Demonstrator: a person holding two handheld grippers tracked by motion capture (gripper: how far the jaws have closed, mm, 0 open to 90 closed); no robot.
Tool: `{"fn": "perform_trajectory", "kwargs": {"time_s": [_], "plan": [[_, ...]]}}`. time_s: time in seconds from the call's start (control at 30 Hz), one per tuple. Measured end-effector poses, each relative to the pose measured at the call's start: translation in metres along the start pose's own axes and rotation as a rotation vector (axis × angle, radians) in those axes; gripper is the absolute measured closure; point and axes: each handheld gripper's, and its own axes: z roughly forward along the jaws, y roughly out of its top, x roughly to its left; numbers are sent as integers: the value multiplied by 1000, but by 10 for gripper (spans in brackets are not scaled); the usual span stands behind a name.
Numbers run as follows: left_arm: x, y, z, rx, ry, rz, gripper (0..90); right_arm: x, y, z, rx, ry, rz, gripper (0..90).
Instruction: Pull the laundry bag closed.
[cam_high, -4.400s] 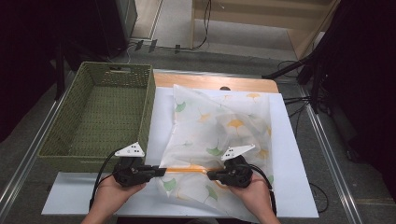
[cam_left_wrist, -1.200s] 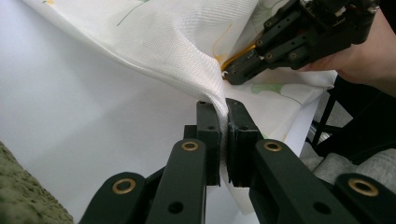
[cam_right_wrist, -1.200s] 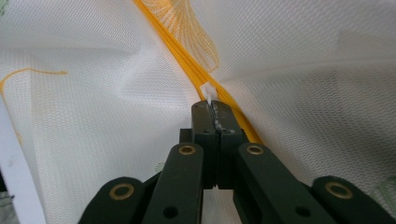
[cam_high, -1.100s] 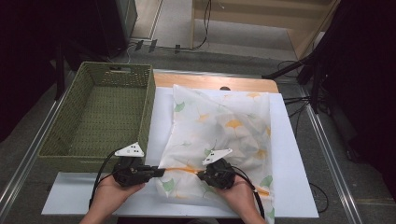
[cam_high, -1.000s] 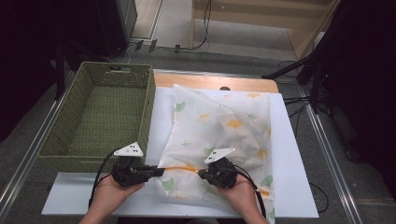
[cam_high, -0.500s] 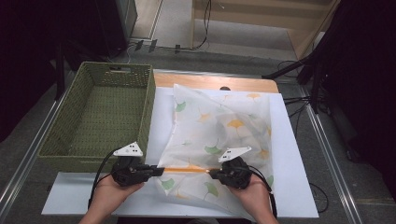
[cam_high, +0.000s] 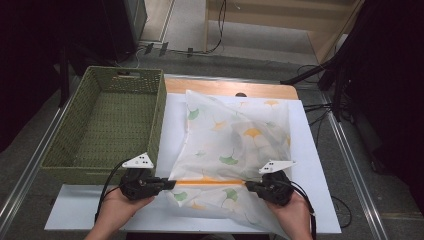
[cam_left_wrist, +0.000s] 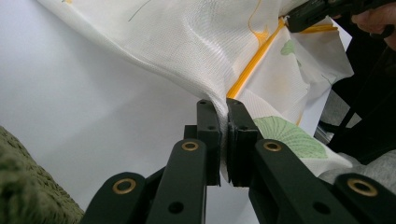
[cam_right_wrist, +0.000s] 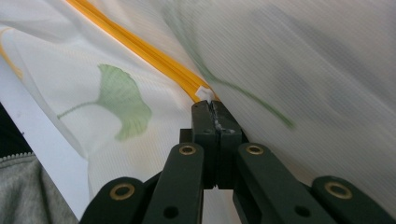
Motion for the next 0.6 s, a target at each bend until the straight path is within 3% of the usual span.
{"fn": "perform_trajectory", "kwargs": {"time_s": [0.6], "plan": [[2,1,2,11,-10,19,865,-38,-31,-41,-62,-134,134,900]]}}
